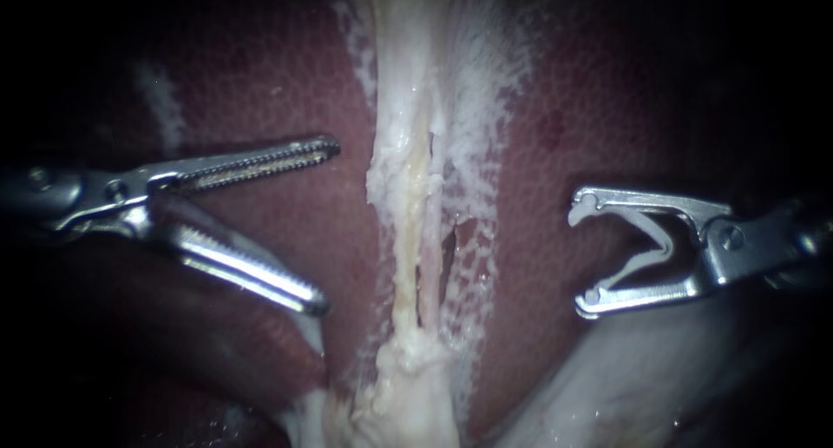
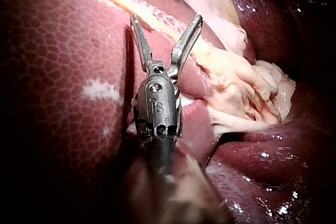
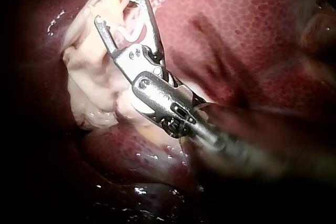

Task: Grabbing gallbladder

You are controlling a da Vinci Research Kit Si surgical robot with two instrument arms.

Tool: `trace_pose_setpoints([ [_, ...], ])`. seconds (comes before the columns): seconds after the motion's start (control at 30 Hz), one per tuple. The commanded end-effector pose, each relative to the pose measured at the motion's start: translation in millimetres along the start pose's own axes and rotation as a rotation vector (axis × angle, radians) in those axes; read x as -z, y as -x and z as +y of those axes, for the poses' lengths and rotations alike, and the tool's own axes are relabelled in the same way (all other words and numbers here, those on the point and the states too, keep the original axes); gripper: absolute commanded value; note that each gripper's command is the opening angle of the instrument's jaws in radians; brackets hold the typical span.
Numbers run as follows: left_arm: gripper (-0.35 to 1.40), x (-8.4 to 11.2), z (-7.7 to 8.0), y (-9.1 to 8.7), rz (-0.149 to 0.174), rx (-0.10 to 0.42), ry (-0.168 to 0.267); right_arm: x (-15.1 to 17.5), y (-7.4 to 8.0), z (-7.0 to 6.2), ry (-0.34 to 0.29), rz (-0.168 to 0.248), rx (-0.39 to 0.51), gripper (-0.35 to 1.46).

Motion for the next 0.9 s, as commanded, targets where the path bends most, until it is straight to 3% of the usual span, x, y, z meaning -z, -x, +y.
trace_pose_setpoints([
  [0.03,0.84,-0.4,0.0,0.0,0.007,0.027,0.006,0.0,0.0,0.0,0.000,0.000,0.000,0.59],
  [0.33,0.68,-2.0,0.3,-1.2,0.073,0.118,0.046,0.0,0.0,0.0,0.000,0.000,0.000,0.59],
  [0.6,0.51,-2.9,1.5,-1.9,0.095,0.153,0.084,0.0,0.0,0.0,0.000,0.000,0.000,0.59],
  [0.73,0.19,-3.3,2.0,-2.1,0.098,0.192,0.113,0.0,0.0,0.0,0.000,0.000,0.000,0.59],
  [0.83,-0.28,-3.2,2.5,-2.1,0.102,0.215,0.130,-0.1,0.0,0.0,0.000,0.000,0.000,0.59],
  [0.9,-0.35,-3.0,2.7,-2.1,0.104,0.226,0.141,-0.1,0.0,0.0,0.000,0.000,0.000,0.59],
])
